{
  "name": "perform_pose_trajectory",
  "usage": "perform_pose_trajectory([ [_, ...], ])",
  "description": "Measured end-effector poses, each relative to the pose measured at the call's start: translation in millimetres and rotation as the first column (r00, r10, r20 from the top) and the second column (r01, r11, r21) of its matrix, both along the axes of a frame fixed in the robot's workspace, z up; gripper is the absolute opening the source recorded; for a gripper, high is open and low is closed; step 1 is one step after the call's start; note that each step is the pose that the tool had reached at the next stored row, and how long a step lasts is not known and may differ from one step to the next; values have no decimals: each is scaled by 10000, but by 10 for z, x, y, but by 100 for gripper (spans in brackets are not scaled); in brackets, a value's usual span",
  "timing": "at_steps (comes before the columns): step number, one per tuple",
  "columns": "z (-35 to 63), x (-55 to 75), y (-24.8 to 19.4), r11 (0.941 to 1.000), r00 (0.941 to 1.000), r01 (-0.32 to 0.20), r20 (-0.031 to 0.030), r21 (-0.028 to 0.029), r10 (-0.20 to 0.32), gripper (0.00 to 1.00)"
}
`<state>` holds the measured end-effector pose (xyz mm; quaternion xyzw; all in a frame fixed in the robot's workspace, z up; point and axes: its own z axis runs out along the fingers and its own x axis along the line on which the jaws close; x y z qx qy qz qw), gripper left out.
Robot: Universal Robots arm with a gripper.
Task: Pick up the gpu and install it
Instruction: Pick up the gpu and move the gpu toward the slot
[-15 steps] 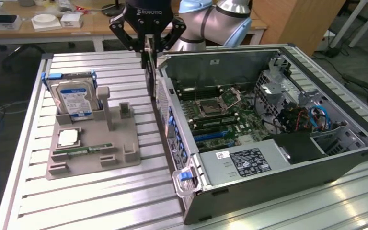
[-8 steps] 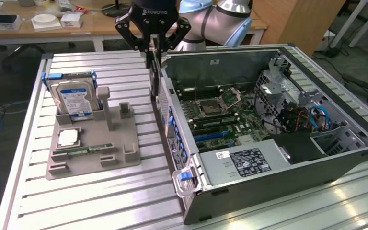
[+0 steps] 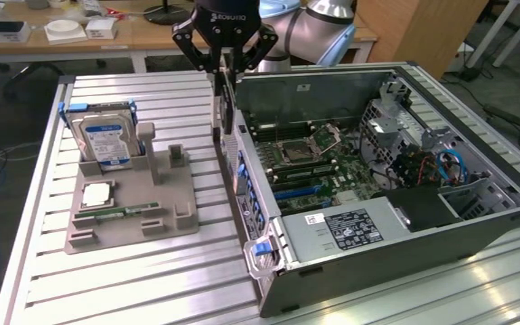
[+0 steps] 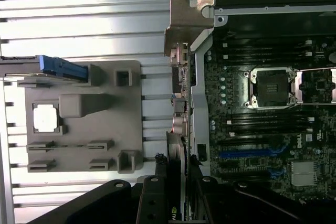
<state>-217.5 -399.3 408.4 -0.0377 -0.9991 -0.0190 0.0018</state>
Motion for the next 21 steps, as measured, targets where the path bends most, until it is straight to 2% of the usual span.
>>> perform_pose_trajectory([
  [21, -1, 271, 0, 10000, 10000, 0, 0, 0, 0, 26],
])
